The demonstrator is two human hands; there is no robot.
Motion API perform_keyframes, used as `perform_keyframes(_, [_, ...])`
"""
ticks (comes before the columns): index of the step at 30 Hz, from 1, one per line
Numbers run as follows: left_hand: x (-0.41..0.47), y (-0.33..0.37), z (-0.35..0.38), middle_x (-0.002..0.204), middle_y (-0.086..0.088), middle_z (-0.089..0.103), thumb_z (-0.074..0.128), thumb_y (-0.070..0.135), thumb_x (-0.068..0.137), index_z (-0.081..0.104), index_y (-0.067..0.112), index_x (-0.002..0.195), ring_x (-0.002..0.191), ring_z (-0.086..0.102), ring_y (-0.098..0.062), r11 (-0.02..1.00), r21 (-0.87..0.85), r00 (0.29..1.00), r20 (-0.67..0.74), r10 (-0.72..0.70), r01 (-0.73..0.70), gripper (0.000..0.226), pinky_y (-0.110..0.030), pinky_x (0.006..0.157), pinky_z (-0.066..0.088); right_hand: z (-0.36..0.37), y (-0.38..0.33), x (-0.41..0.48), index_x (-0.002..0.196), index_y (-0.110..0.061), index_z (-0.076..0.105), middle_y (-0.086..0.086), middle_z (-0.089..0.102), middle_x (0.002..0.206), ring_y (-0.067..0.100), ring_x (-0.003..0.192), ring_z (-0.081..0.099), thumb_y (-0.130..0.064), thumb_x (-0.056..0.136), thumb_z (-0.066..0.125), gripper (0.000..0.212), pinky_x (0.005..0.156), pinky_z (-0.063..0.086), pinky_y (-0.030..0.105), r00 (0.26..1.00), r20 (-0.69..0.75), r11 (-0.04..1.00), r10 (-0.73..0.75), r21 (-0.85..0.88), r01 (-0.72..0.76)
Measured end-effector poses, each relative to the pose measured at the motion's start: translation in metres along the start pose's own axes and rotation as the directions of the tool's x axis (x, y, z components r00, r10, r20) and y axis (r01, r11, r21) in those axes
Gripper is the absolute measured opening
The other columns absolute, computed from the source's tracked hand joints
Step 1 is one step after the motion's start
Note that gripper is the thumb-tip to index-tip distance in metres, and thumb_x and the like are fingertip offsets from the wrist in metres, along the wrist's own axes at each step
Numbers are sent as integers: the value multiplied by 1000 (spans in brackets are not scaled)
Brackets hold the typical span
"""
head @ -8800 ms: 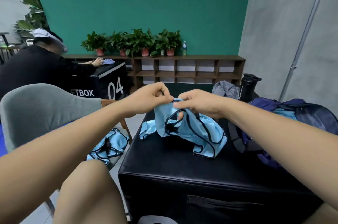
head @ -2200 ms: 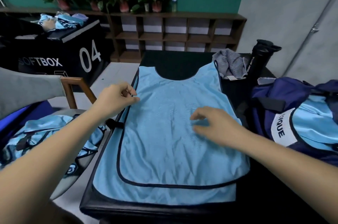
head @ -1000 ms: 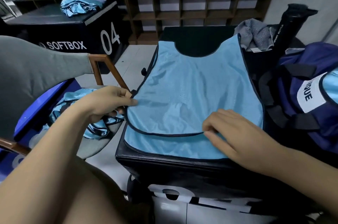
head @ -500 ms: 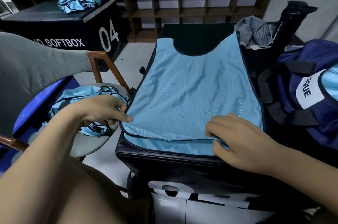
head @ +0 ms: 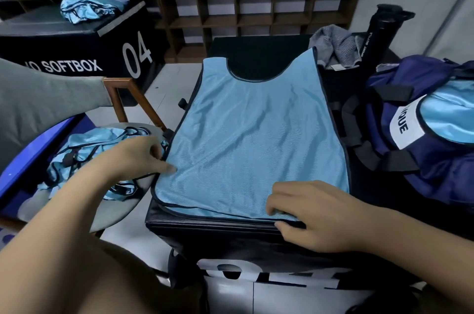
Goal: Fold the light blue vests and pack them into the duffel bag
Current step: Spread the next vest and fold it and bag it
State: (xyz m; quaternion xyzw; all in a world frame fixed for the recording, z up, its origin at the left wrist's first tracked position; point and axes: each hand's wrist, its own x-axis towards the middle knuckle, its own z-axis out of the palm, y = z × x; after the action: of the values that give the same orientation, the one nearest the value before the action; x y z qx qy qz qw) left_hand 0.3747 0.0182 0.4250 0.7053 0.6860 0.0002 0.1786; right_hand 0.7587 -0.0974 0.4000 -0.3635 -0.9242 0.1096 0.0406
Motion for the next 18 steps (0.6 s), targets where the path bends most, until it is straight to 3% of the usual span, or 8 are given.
perform_keyframes(2, [-4,15,3,73,0,63,90,47,79,57,25,86,63,53,-16,983,-57,969,-187,163,-176,40,-35,59,40,-1,2,-1,110,-31,55,-13,49,103,12,91,52,-43,101,51,16,75,46,33,1000,-3,1000,-4,-23,4])
perform_keyframes(3, [-8,23,5,72,1,63,89,44,81,58,27,85,62,54,-14,953,-101,943,-207,260,-285,35,-35,59,42,-2,3,-2,109,-31,54,-13,49,102,13,90,52,-43,101,51,15,75,46,34,1000,-3,999,-2,-33,2])
perform_keyframes(6, [-25,51,16,78,6,69,89,38,84,67,28,85,70,63,-11,835,-233,865,-56,499,-497,25,-30,65,49,-3,6,-5,102,-31,50,-12,46,98,13,85,49,-45,100,52,14,73,47,36,1000,8,999,12,-47,-12])
perform_keyframes(10, [-36,72,40,91,11,71,93,43,80,71,34,84,83,65,-11,777,-240,763,168,624,-582,24,-23,73,50,-2,6,-5,93,-32,45,-12,45,93,12,82,48,-41,101,51,14,73,46,37,999,21,999,23,-26,-23])
perform_keyframes(13, [-37,74,49,93,12,68,92,47,79,72,34,85,85,64,-9,754,-223,730,194,656,-618,25,-20,73,47,-2,7,-3,92,-31,45,-11,48,92,12,83,49,-37,104,48,13,75,47,36,999,31,999,36,-6,-36])
perform_keyframes(18, [-39,71,46,93,13,71,90,43,84,76,33,88,85,67,-12,762,-269,739,201,643,-589,18,-26,76,53,-8,10,1,92,-32,46,-13,51,91,12,86,52,-35,104,49,13,78,48,34,997,24,994,74,80,-76])
